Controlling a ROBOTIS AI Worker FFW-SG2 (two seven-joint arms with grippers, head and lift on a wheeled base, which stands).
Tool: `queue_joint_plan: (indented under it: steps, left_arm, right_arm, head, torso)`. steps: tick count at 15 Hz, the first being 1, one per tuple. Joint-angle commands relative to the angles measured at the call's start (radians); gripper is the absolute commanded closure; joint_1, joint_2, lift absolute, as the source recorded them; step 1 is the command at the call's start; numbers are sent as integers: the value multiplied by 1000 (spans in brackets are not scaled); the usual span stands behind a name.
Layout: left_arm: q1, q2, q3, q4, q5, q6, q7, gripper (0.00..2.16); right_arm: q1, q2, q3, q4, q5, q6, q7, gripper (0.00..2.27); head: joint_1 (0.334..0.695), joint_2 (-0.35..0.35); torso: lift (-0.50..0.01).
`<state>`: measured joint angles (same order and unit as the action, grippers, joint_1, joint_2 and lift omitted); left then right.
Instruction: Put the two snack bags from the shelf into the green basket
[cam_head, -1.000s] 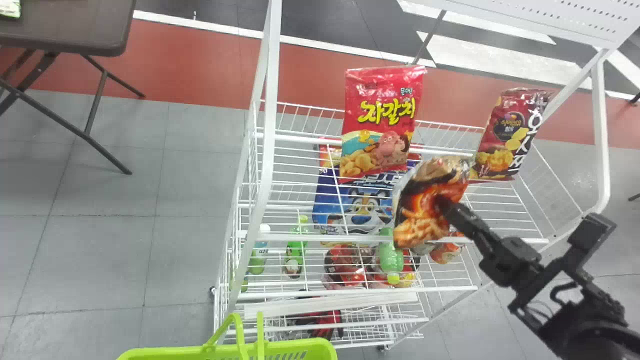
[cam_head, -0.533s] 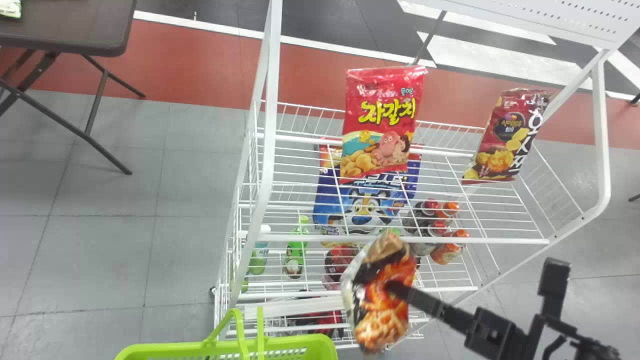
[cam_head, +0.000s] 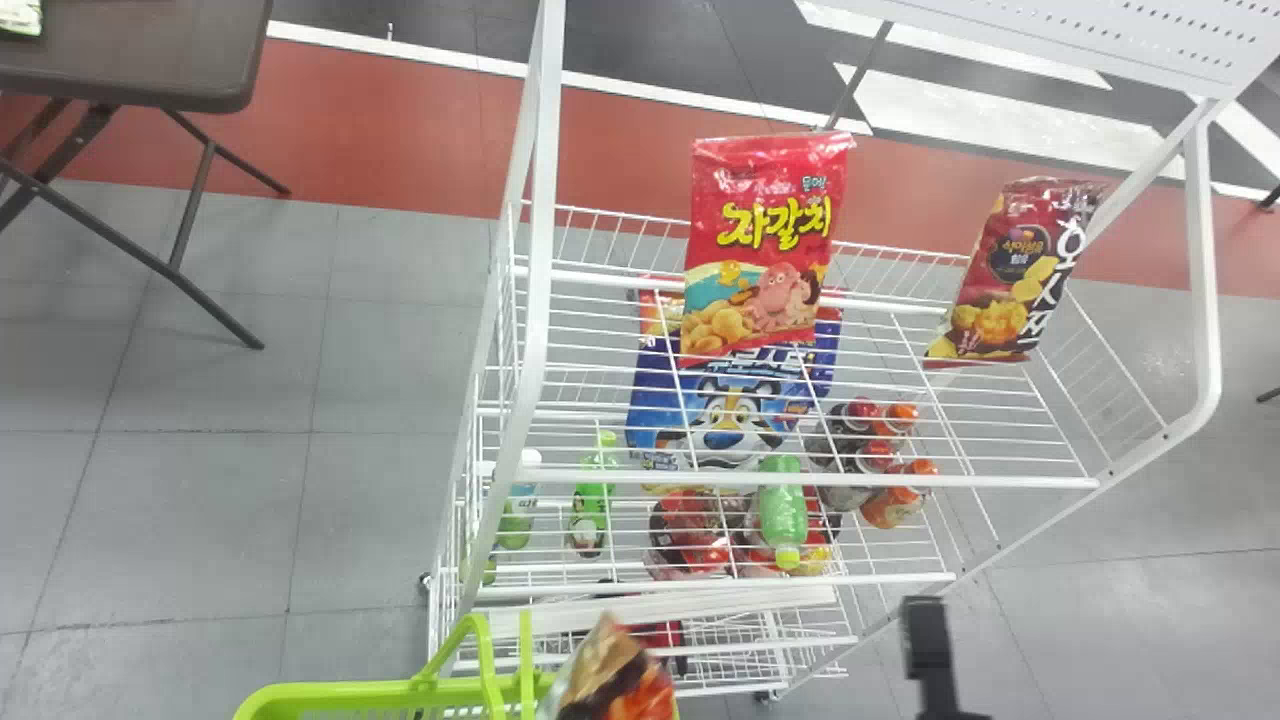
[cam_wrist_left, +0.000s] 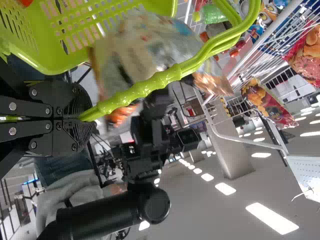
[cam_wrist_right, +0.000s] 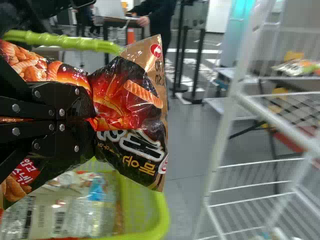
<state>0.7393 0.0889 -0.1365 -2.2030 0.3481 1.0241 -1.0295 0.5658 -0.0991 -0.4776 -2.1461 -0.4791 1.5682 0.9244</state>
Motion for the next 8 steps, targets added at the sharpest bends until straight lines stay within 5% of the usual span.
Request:
queue_joint_plan:
  steps: [1,6,7,8]
  left_arm:
    - [3,0,0,-1,0,0,-6,2081]
    - [11,2,-6,0,2,-3,-14,2081]
    - [11,2,-6,0,2,-6,-14,2078]
    - [12,2,-8,0,2,-6,-14,2078]
  right_arm:
    - [-3,-13,109,63,70,-7,-32,2243]
    - [-61,-39,189,212,145,-118,-90,2118]
    - [-64,-42,202,218,148,-133,-90,1575]
    - [-64,-45,209,215,148,-145,-87,417]
  head:
    - [695,-350]
    - [695,-350]
    - [695,-350]
    - [695,-350]
  torso:
    - [-9]
    - [-9]
    - [-9]
    - [-9]
